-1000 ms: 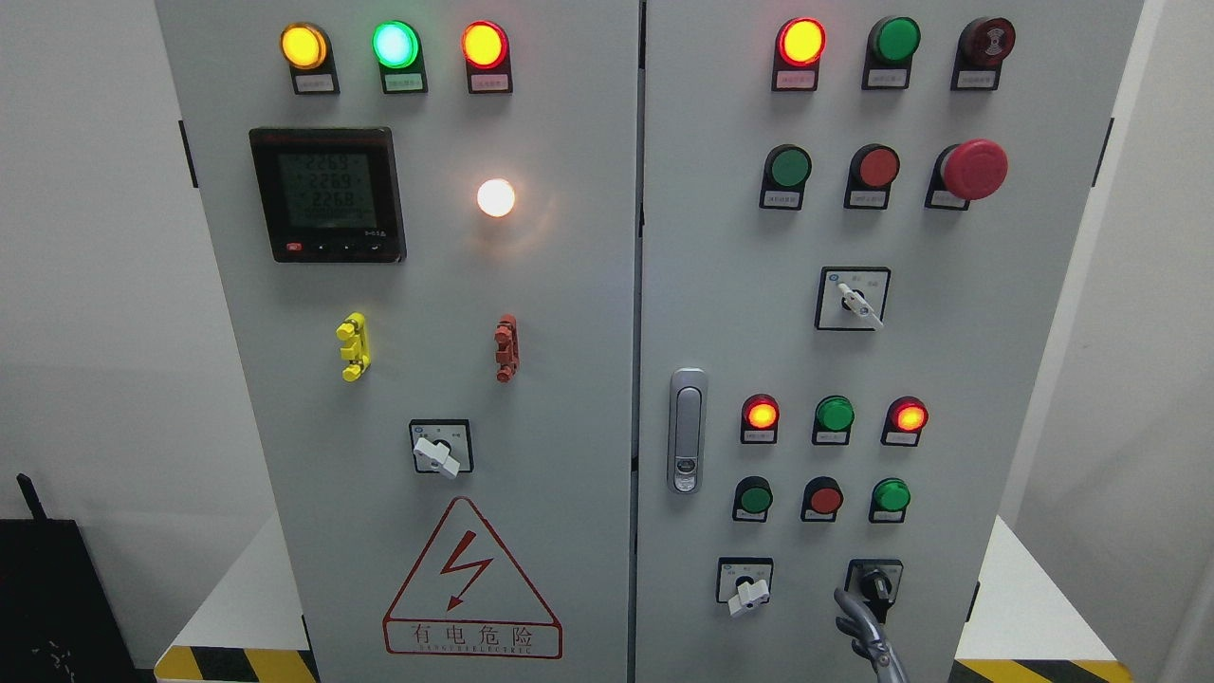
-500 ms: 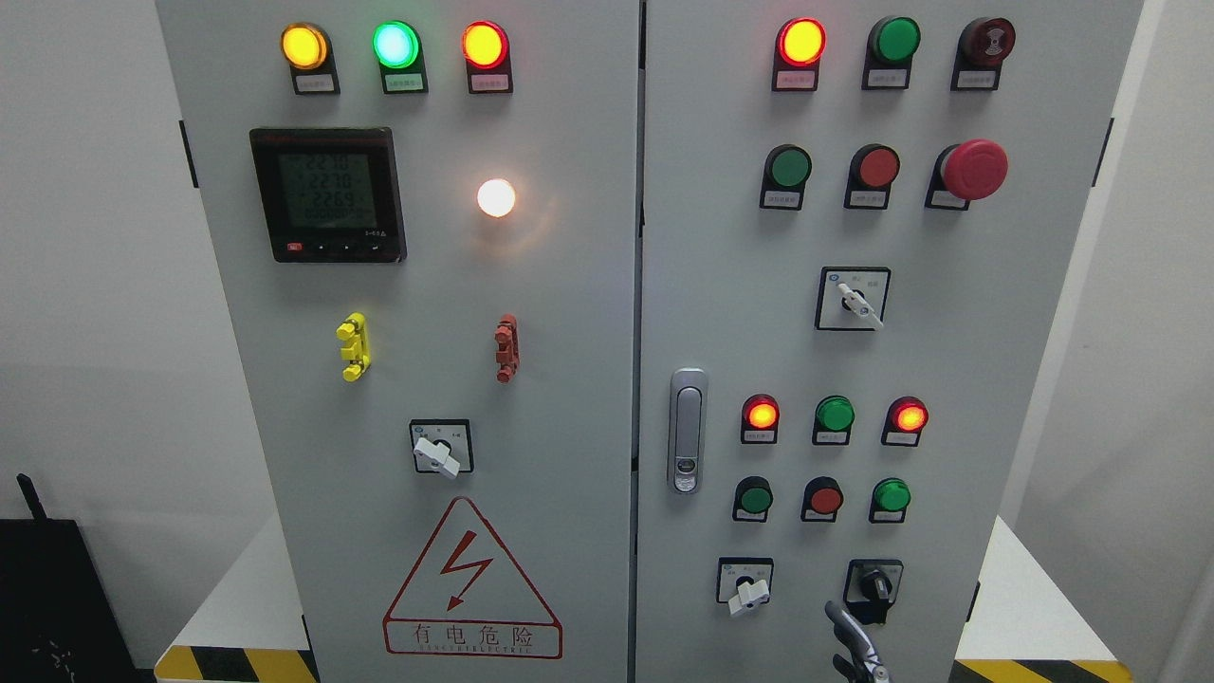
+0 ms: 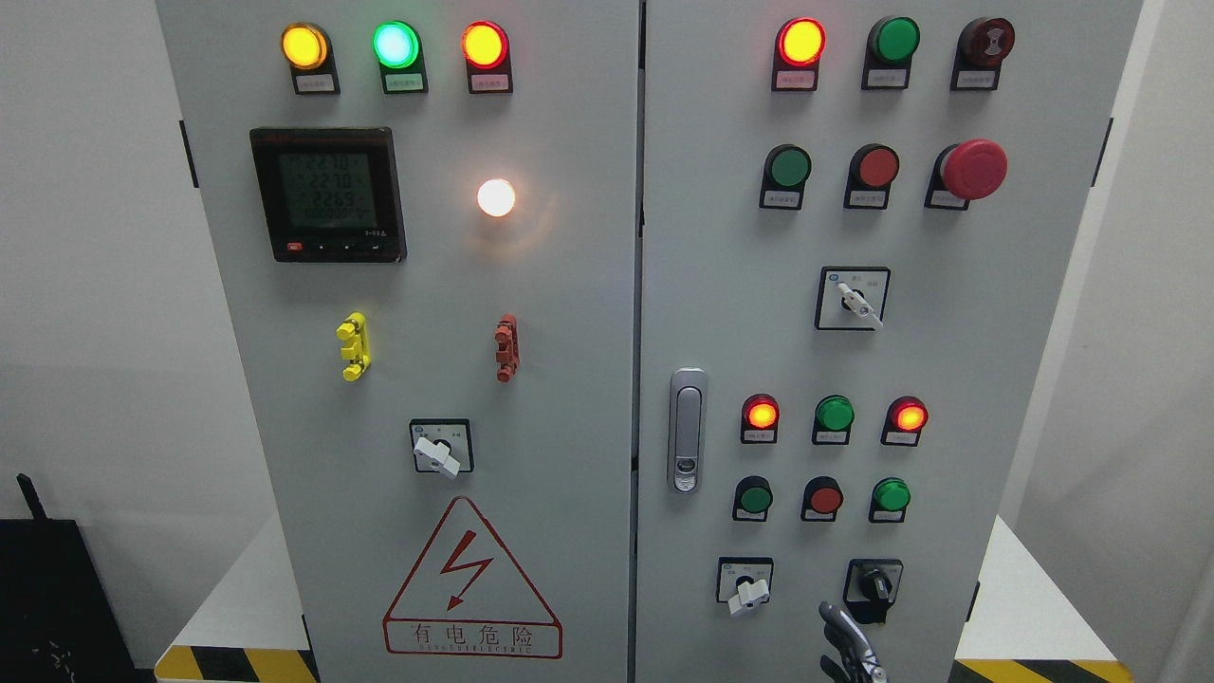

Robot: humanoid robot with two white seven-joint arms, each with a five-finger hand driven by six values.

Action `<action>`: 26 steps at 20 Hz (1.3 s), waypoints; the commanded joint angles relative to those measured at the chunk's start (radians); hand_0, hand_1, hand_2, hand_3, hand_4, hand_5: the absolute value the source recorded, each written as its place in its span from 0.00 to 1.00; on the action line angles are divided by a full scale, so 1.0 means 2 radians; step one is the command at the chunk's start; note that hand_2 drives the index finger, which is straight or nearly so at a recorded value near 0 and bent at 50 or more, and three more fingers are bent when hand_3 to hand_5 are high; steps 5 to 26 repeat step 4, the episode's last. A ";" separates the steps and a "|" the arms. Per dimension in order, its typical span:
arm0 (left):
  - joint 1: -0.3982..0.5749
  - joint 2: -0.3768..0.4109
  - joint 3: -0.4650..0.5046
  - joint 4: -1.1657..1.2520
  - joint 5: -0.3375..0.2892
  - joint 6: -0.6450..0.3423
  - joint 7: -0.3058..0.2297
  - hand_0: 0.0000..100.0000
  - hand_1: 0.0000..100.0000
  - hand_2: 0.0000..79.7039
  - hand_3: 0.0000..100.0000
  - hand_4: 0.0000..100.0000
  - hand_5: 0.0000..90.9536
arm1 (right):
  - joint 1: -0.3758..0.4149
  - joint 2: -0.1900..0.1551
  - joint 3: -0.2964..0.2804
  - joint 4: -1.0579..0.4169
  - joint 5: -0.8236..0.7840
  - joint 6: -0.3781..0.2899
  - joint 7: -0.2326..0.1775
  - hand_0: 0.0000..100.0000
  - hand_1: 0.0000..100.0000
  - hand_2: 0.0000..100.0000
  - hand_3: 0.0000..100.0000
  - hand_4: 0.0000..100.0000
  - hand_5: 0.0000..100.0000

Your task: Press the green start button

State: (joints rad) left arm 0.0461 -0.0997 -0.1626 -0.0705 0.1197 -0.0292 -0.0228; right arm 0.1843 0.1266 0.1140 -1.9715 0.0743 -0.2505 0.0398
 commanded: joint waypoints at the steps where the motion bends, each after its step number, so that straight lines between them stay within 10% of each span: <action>1: 0.000 0.000 0.000 0.000 0.000 0.000 0.000 0.12 0.56 0.00 0.00 0.00 0.00 | -0.002 0.000 0.007 0.002 -0.010 0.000 0.000 0.05 0.13 0.00 0.00 0.00 0.00; 26: 0.000 0.000 0.000 0.000 0.000 0.000 0.000 0.12 0.56 0.00 0.00 0.00 0.00 | -0.002 0.000 0.007 0.002 -0.010 0.000 0.000 0.04 0.12 0.00 0.00 0.00 0.00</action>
